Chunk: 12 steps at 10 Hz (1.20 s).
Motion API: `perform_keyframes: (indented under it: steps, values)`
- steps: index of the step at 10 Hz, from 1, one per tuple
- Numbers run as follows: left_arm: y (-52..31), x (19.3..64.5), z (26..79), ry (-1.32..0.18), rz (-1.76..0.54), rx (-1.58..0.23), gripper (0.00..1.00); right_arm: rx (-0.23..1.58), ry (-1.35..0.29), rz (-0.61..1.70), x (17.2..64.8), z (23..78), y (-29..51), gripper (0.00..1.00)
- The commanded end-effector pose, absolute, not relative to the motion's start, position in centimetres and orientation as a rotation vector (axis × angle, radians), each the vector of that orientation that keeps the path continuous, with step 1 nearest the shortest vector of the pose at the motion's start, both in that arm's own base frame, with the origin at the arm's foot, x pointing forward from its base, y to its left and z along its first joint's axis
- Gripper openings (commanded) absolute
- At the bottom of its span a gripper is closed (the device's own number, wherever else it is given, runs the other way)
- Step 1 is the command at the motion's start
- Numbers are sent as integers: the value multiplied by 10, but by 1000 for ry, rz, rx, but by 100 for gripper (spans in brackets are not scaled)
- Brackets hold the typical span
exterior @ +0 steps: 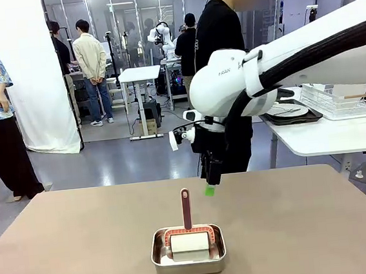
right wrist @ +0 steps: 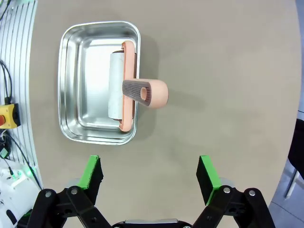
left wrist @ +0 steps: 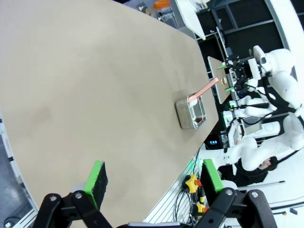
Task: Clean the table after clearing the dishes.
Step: When the right (or left) Handle tray is removed, use the right hand (or left hand) to clean the right (or left) side of the table with the Lint Roller.
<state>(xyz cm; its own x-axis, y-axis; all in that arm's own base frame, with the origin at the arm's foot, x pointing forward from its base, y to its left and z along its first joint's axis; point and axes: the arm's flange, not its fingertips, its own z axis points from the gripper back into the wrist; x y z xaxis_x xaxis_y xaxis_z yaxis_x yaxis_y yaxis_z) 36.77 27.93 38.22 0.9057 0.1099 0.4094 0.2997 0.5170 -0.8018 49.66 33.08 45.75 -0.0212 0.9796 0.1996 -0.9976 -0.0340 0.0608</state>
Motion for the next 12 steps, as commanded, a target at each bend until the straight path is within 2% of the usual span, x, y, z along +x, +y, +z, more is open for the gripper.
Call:
perform_keyframes:
  steps: [1,12]
  values:
    - [280,364,382,-452,-118,-1032,100,183,-58,1583,500,464,347,100]
    - [280,364,382,-452,-118,-1032,100,160,119,1584,512,426,401,100]
